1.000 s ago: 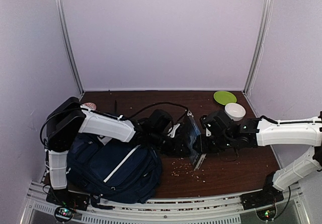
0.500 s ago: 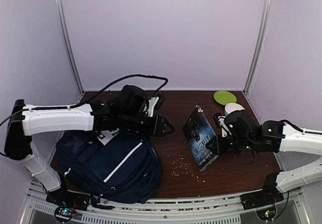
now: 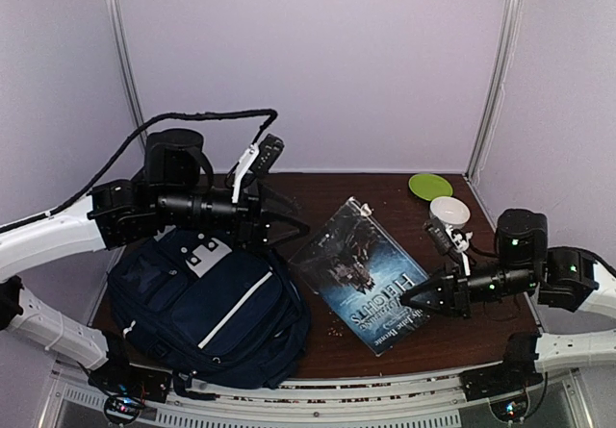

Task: Pack the student bag
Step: Pick up the book from the center of the board.

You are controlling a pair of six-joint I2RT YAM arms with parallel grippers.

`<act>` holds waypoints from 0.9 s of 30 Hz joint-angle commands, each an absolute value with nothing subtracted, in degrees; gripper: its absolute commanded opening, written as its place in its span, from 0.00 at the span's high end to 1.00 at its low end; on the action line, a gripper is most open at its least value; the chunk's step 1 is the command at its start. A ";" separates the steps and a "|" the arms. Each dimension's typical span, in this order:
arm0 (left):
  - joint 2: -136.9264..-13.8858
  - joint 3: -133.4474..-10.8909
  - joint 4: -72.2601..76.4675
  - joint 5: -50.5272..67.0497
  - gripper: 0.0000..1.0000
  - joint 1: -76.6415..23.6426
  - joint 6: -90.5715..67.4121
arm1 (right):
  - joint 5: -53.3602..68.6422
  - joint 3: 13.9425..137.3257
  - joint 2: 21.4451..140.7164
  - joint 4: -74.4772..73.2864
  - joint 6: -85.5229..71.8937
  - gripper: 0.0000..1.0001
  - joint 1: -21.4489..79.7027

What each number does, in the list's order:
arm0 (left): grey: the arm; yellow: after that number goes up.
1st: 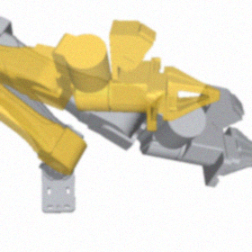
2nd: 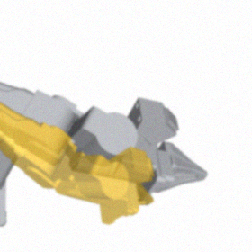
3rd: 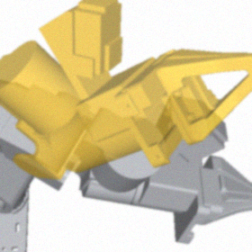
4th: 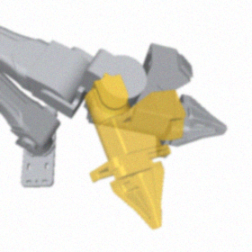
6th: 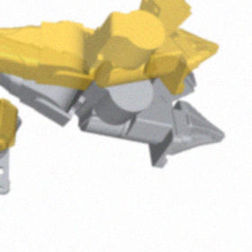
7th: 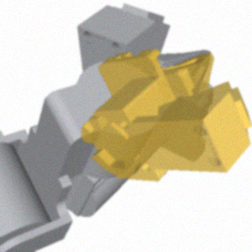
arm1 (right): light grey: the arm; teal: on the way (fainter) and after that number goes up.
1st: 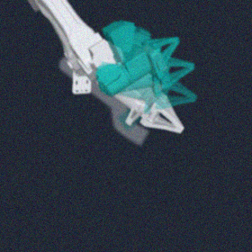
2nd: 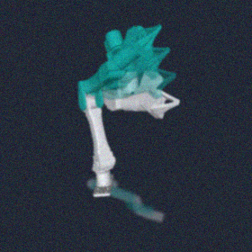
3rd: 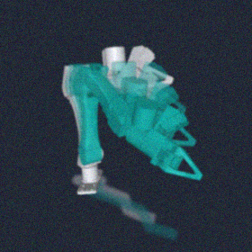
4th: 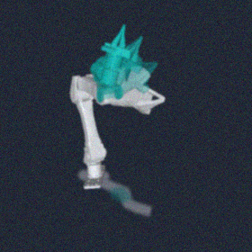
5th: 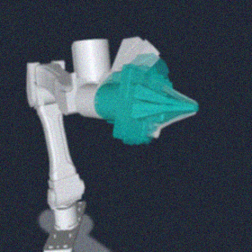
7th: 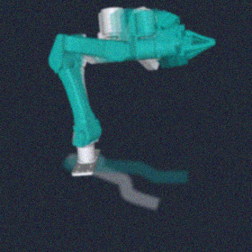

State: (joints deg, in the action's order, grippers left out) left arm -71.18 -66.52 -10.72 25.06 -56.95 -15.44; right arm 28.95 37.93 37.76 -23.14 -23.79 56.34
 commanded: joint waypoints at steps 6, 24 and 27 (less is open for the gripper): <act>-74.44 -69.61 -10.63 38.59 0.02 -56.98 -10.10 | 38.51 40.22 38.47 -11.03 -21.28 1.00 57.48; -80.71 -72.41 -12.97 49.47 0.14 -58.69 -10.67 | 40.60 43.84 40.99 -8.84 -19.07 1.00 58.89; -79.70 -70.78 -8.09 50.23 0.36 -58.80 -13.13 | 40.69 43.19 41.15 -6.23 -19.93 1.00 58.85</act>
